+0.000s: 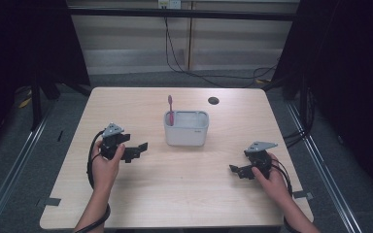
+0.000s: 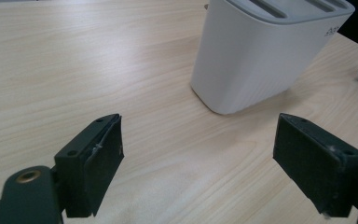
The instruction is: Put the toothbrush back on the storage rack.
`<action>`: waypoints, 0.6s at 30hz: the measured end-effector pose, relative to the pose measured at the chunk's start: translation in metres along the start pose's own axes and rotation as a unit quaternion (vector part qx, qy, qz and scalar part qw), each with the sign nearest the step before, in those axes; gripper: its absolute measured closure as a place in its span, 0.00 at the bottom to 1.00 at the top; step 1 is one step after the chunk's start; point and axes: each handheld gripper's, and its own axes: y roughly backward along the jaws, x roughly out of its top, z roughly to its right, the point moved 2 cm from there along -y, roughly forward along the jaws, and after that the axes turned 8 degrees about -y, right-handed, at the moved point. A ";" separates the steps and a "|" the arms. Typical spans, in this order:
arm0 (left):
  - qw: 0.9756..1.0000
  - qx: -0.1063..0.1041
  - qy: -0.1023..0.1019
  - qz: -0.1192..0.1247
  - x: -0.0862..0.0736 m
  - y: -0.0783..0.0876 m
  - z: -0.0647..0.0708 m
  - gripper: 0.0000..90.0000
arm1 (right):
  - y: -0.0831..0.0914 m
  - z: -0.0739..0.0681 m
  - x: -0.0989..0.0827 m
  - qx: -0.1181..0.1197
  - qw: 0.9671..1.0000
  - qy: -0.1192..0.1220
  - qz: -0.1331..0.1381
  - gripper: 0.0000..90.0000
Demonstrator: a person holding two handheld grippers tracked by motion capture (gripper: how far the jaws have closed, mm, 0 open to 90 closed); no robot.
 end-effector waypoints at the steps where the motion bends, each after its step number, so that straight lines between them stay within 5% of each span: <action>1: 1.000 0.000 -0.002 -0.002 -0.001 0.000 0.000 0.17 | 0.000 0.000 0.000 0.000 1.000 0.000 0.000 0.11; 18: 1.000 -0.002 -0.011 -0.015 -0.015 0.005 -0.004 0.17 | 0.000 0.000 0.000 0.000 1.000 0.000 0.000 0.11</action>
